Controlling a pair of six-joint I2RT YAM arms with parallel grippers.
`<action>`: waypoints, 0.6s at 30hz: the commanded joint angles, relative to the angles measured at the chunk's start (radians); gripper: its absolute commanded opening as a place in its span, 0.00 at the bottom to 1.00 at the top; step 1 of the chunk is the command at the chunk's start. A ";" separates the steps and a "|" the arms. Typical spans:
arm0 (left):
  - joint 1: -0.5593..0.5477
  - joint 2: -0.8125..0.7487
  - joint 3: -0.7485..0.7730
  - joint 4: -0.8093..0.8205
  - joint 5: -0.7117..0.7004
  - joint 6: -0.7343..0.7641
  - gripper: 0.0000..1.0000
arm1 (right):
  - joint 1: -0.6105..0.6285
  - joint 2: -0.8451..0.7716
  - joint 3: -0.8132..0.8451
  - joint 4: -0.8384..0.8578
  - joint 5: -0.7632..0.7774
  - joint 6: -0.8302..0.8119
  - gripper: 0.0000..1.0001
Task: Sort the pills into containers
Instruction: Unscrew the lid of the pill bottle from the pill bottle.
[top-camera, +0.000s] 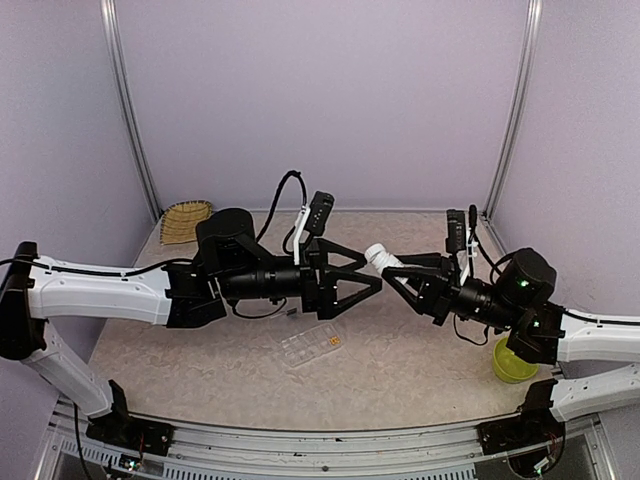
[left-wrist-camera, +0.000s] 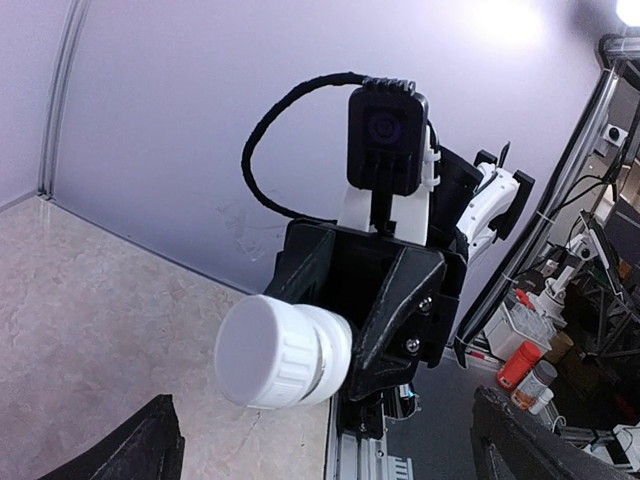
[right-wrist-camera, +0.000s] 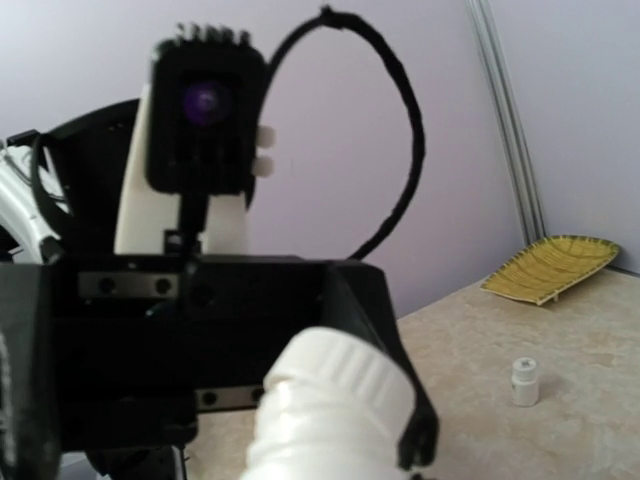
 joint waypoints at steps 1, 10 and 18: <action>0.003 -0.034 -0.030 0.004 0.003 0.017 0.97 | -0.004 -0.021 -0.012 0.046 -0.020 -0.014 0.08; 0.033 -0.088 -0.080 0.026 -0.018 -0.001 0.99 | -0.004 -0.033 -0.009 0.037 -0.032 -0.025 0.08; 0.090 -0.017 -0.008 0.074 0.157 -0.106 0.99 | -0.003 -0.027 -0.006 0.038 -0.079 -0.034 0.08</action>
